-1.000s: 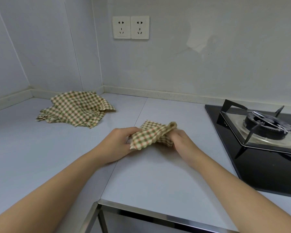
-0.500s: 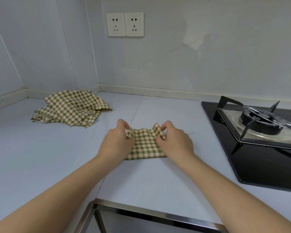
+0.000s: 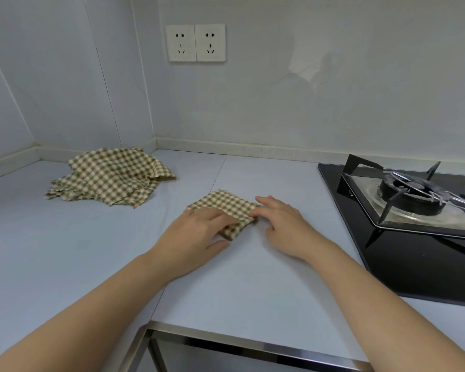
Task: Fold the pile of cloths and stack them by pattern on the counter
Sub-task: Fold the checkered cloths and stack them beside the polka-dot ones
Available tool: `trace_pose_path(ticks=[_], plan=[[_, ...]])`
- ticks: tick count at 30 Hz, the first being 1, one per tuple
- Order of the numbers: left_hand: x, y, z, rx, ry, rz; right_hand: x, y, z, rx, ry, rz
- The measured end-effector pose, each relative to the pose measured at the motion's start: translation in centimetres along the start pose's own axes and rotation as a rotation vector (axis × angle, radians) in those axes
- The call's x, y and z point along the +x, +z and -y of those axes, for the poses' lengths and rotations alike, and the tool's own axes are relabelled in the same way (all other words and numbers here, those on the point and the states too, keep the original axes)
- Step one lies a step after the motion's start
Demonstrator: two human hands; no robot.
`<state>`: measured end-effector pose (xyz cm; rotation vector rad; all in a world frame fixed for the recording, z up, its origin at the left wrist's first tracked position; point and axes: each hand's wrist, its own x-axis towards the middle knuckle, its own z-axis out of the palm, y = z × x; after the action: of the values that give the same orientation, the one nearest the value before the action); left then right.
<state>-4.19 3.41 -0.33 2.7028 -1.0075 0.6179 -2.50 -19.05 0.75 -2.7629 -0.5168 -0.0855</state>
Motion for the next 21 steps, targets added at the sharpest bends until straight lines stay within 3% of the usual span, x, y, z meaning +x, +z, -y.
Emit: trace_pose_path(ticks=[4, 8, 12, 14, 17, 21], plan=[[0.6, 1.0, -0.5, -0.058, -0.149, -0.089, 0.0, 0.0, 0.0, 0.139, -0.052, -0.052], [0.7, -0.1, -0.2, -0.61, -0.452, -0.195, 0.3, 0.3, 0.1, 0.371, -0.107, -0.131], [0.7, -1.4, -0.2, -0.937, -0.514, -0.285, -0.1, 0.6, 1.4, 0.813, -0.096, -0.182], [0.6, -2.4, -0.4, -0.905, -0.401, -0.271, -0.3, 0.7, 1.9, 0.907, -0.077, -0.206], [1.0, -4.1, -0.7, -0.584, -0.138, -0.177, -0.5, 0.5, 2.6, 0.977, -0.06, -0.249], [3.2, -5.4, -0.2, -0.334, -0.09, -0.043, -0.5, -1.3, 2.6, 1.12, -0.036, -0.258]])
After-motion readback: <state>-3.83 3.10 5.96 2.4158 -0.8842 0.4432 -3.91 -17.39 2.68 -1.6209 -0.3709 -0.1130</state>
